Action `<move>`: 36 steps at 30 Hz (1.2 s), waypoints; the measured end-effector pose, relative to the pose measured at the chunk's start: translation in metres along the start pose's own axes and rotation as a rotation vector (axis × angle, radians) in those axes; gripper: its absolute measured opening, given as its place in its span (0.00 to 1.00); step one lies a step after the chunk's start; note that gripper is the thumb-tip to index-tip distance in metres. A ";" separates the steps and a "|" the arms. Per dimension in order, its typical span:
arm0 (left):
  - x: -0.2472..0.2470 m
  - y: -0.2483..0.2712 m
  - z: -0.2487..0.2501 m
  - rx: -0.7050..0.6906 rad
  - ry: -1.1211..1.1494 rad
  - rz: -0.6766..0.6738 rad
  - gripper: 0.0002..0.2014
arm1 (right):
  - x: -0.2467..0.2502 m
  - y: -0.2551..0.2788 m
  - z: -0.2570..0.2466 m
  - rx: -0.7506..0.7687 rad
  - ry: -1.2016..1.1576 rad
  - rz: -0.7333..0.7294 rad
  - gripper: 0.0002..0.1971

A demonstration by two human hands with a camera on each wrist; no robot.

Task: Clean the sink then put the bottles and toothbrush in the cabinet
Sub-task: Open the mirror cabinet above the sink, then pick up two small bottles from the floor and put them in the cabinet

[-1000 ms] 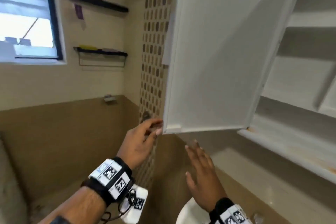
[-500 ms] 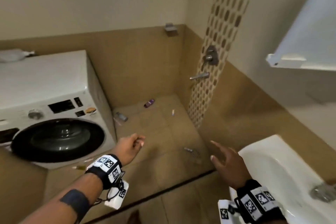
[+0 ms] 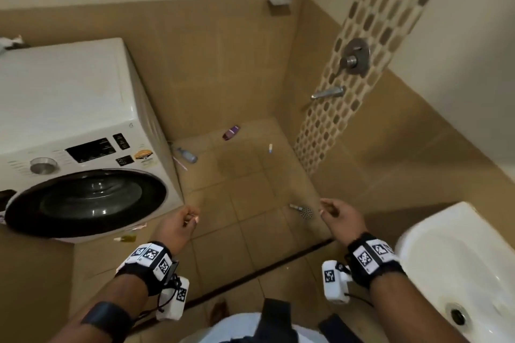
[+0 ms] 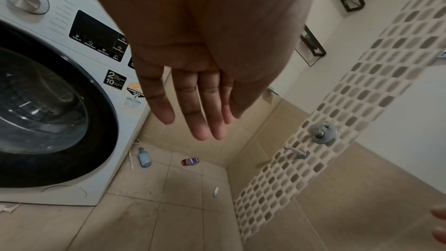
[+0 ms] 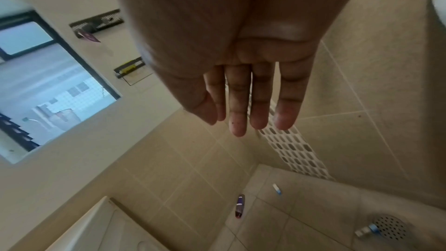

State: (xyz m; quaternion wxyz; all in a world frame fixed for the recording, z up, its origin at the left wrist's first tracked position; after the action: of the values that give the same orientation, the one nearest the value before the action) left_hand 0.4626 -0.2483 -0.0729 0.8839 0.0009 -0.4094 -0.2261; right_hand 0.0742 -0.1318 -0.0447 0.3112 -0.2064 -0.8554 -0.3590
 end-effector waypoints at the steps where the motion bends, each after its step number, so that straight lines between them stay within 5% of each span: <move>1: 0.004 -0.003 -0.003 -0.003 0.010 -0.004 0.06 | -0.004 -0.006 -0.005 -0.021 0.000 -0.001 0.12; 13: 0.036 -0.113 0.004 -0.038 0.044 -0.029 0.06 | -0.033 -0.126 -0.003 -0.304 0.040 -0.032 0.08; 21: -0.002 -0.254 -0.006 -0.068 -0.051 -0.073 0.06 | -0.104 -0.309 0.061 -0.501 0.102 -0.101 0.11; 28: -0.041 -0.342 -0.023 0.028 -0.140 -0.209 0.06 | -0.110 -0.352 0.014 -0.511 0.204 -0.219 0.10; 36: -0.088 -0.412 -0.036 0.082 -0.114 -0.418 0.10 | -0.115 -0.401 0.025 -0.634 0.251 -0.276 0.09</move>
State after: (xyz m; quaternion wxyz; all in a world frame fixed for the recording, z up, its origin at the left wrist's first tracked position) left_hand 0.2744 -0.5891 -0.2374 0.7925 0.1087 -0.4584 -0.3873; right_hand -0.0831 -0.3919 -0.3314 0.2829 -0.1295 -0.6766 -0.6674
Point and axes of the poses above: each hand's wrist, its own y-axis away from the middle knuckle, its own x-axis out of the back of the hand, z = x × y, the point moved 3 cm from there along -y, towards the middle knuckle, and after that the axes turned 13 degrees about -x, right-handed, at the moved point
